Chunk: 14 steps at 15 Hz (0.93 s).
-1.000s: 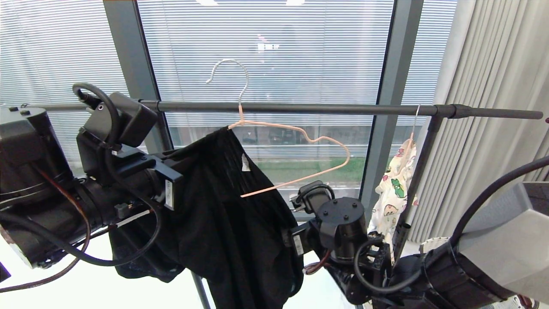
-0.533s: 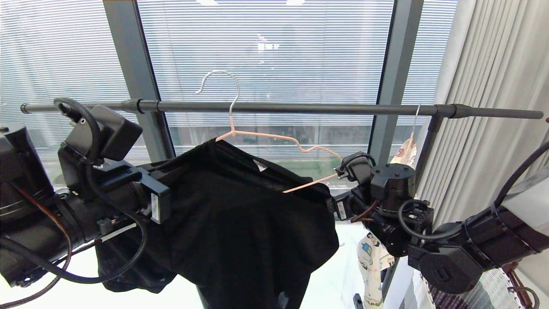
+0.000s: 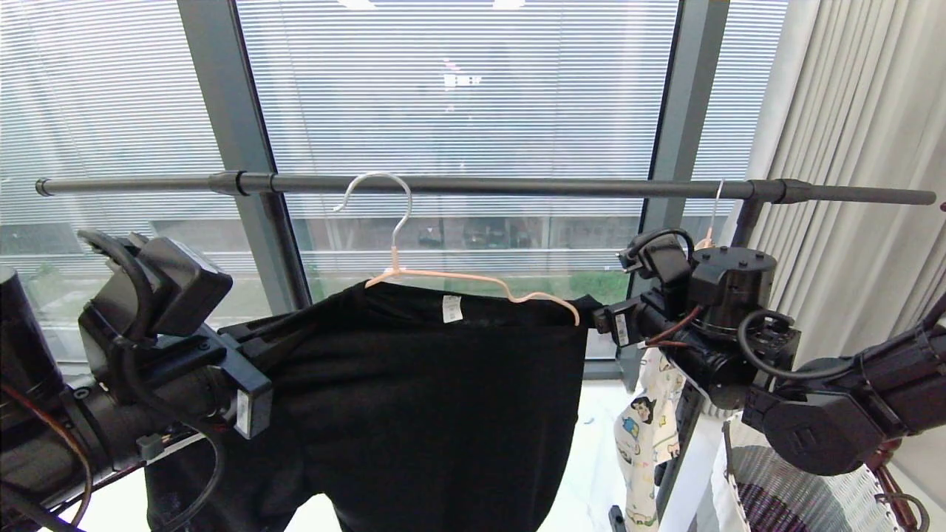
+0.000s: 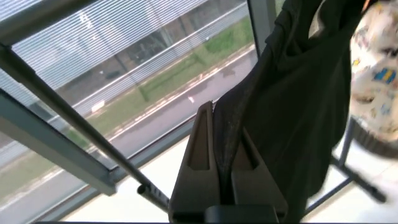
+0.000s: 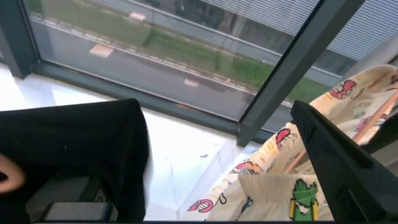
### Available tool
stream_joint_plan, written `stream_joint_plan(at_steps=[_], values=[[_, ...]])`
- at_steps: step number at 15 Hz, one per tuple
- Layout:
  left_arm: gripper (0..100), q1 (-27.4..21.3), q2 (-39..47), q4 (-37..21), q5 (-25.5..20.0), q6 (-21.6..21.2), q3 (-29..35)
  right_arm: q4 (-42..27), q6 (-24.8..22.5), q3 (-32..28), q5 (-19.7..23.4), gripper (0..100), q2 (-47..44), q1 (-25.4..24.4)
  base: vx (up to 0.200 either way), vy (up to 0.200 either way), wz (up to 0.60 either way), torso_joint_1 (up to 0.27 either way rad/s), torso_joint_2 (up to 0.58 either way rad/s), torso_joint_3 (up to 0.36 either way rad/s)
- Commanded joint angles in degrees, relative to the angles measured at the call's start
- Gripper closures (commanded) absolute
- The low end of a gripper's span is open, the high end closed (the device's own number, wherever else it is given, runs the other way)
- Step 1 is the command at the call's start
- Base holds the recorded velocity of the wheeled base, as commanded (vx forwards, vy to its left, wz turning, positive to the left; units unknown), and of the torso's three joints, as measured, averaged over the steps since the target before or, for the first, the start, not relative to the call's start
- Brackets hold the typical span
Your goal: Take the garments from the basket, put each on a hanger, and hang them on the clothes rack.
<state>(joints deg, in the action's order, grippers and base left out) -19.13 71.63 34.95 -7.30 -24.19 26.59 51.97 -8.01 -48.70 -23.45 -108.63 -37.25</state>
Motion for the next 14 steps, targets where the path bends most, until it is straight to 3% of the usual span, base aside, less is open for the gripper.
stream_joint_plan(at_steps=[1, 4, 6, 8, 11, 14], values=[[100, 1.3, 1.5, -0.1, 0.0, -1.6, -0.4, 0.0, 0.0, -0.1, 0.0, 0, 1.8, 0.0, 0.000, 0.000, 0.00, 0.000, 0.00, 0.000], [100, 0.9, 2.8, -0.1, 0.3, -2.4, -0.4, -0.7, 0.0, -0.1, 1.0, 0, 4.0, -0.1, 0.000, 0.000, 0.00, 0.000, 0.00, 0.000], [100, -2.2, 4.5, 0.0, 4.0, -2.4, 0.7, -3.8, 0.0, -0.2, 3.2, 0, 7.5, -0.6, 0.000, 0.000, 0.00, 0.000, 0.00, 0.000], [100, -3.2, 6.9, 0.1, 8.9, -2.3, 2.5, -8.6, 0.0, -0.2, 7.2, 0, 12.1, -1.5, 0.000, 0.000, 0.00, 0.000, 0.00, 0.000], [100, -3.2, 8.8, 0.1, 10.1, -2.3, 5.0, -16.0, 0.2, -0.1, 11.5, 0, 18.5, -3.8, 0.000, 0.000, 0.00, 0.000, 0.00, 0.000], [100, -3.6, 8.8, 0.1, 10.1, -2.4, 5.2, -22.3, -0.2, -0.2, 20.5, 0, 23.7, -5.3, 0.000, 0.000, 0.00, 0.000, 0.00, 0.000]])
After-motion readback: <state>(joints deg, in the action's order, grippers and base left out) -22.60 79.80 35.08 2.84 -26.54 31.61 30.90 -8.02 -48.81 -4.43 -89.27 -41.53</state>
